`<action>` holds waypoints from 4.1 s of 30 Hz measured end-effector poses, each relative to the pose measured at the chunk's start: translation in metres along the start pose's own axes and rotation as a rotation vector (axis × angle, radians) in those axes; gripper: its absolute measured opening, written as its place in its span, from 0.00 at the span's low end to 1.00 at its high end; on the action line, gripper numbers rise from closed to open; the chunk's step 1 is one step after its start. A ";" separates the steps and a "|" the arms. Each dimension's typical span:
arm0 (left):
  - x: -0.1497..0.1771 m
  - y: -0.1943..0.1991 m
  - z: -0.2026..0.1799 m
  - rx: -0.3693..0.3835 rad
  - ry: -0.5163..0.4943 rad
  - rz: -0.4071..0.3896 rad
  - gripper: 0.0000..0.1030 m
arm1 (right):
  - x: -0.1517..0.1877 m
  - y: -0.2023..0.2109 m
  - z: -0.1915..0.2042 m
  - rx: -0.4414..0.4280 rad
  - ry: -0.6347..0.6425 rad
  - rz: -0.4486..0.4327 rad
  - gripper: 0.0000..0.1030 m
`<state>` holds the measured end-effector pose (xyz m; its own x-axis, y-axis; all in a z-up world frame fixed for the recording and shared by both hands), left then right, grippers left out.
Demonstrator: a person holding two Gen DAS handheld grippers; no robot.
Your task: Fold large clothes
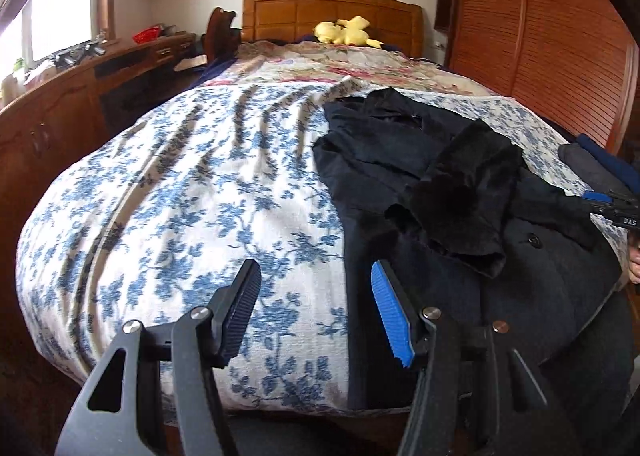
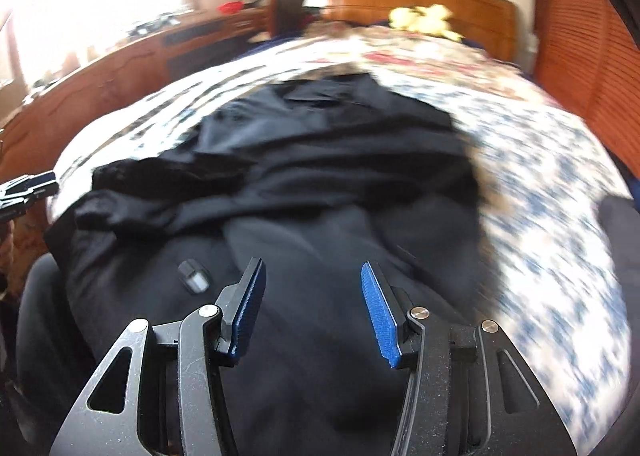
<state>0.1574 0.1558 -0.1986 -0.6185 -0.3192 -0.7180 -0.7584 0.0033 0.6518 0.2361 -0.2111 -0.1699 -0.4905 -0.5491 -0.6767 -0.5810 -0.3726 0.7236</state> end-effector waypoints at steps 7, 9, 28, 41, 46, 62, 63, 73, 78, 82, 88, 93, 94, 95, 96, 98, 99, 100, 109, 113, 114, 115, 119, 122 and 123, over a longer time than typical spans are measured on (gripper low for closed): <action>0.008 -0.006 -0.016 0.029 -0.022 0.020 0.55 | 0.067 0.041 -0.055 0.122 -0.133 0.084 0.49; 0.009 -0.004 -0.020 0.032 -0.033 0.018 0.55 | 0.080 0.045 -0.063 0.125 -0.167 0.100 0.49; 0.038 -0.008 -0.023 0.042 -0.061 0.080 0.46 | 0.099 0.036 -0.019 -0.042 -0.138 0.107 0.29; 0.060 -0.008 -0.012 0.060 -0.051 0.126 0.33 | 0.084 0.042 -0.010 -0.041 -0.145 0.067 0.29; 0.067 -0.011 -0.011 0.070 -0.038 0.143 0.28 | 0.101 0.036 -0.016 0.001 -0.147 0.124 0.29; 0.067 -0.017 -0.011 0.061 -0.033 0.152 0.28 | 0.110 0.031 -0.005 -0.039 -0.138 0.139 0.31; 0.068 -0.017 -0.012 0.062 -0.037 0.153 0.28 | 0.110 0.030 -0.004 -0.041 -0.136 0.141 0.32; 0.040 0.020 -0.031 0.105 -0.070 0.067 0.01 | 0.075 0.056 0.000 -0.096 -0.138 0.038 0.07; 0.009 0.070 -0.039 0.121 -0.069 -0.033 0.01 | 0.040 0.100 -0.006 -0.123 -0.197 -0.100 0.06; -0.005 0.124 -0.040 0.134 -0.068 -0.132 0.01 | 0.027 0.148 -0.002 -0.126 -0.195 -0.192 0.06; -0.015 0.189 -0.045 0.171 -0.068 -0.227 0.01 | 0.030 0.221 0.008 -0.110 -0.186 -0.285 0.06; -0.013 0.192 -0.049 0.185 -0.075 -0.214 0.01 | 0.053 0.241 0.019 -0.114 -0.204 -0.294 0.06; -0.014 0.185 -0.050 0.174 -0.081 -0.208 0.01 | 0.056 0.236 0.019 -0.116 -0.208 -0.284 0.06; -0.014 0.179 -0.052 0.162 -0.083 -0.202 0.01 | 0.058 0.231 0.019 -0.121 -0.213 -0.274 0.06; -0.017 0.173 -0.052 0.156 -0.079 -0.195 0.01 | 0.059 0.223 0.018 -0.127 -0.219 -0.264 0.06; -0.024 0.158 -0.054 0.148 -0.071 -0.186 0.01 | 0.058 0.212 0.013 -0.119 -0.220 -0.241 0.06; -0.030 0.149 -0.055 0.138 -0.072 -0.189 0.02 | 0.056 0.205 0.010 -0.106 -0.211 -0.228 0.06; -0.033 0.143 -0.057 0.130 -0.075 -0.192 0.02 | 0.052 0.199 0.008 -0.097 -0.202 -0.221 0.06; -0.103 0.048 -0.064 0.080 -0.066 -0.216 0.02 | -0.004 0.115 -0.053 0.005 -0.131 -0.221 0.07; -0.130 0.014 -0.066 0.071 -0.049 -0.226 0.02 | -0.028 0.069 -0.084 0.042 -0.134 -0.220 0.07; -0.138 0.005 -0.066 0.061 -0.047 -0.232 0.02 | -0.035 0.057 -0.092 0.054 -0.132 -0.214 0.07; -0.146 -0.004 -0.067 0.056 -0.042 -0.237 0.02 | -0.040 0.047 -0.097 0.063 -0.128 -0.207 0.07; -0.161 -0.035 -0.071 0.050 -0.044 -0.243 0.02 | -0.056 0.006 -0.122 0.088 -0.130 -0.178 0.07; -0.168 -0.065 -0.075 0.050 -0.047 -0.242 0.02 | -0.062 -0.025 -0.133 0.098 -0.137 -0.153 0.07; -0.170 -0.073 -0.076 0.050 -0.042 -0.238 0.02 | -0.061 -0.033 -0.134 0.105 -0.133 -0.141 0.07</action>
<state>0.3335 0.1379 -0.1055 -0.4284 -0.2768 -0.8601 -0.8924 -0.0197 0.4508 0.3722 -0.2658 -0.1339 -0.4773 -0.3908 -0.7870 -0.7110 -0.3546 0.6073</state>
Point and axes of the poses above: each gripper's, at about its wrist camera, not at the fingertips, and y roughly against the way its jaws point, z to its left, x to its underside, the point moved 7 cm from there along -y, roughly the way its jaws point, and after that the axes turned 13 degrees about y, right-handed, at the moved point
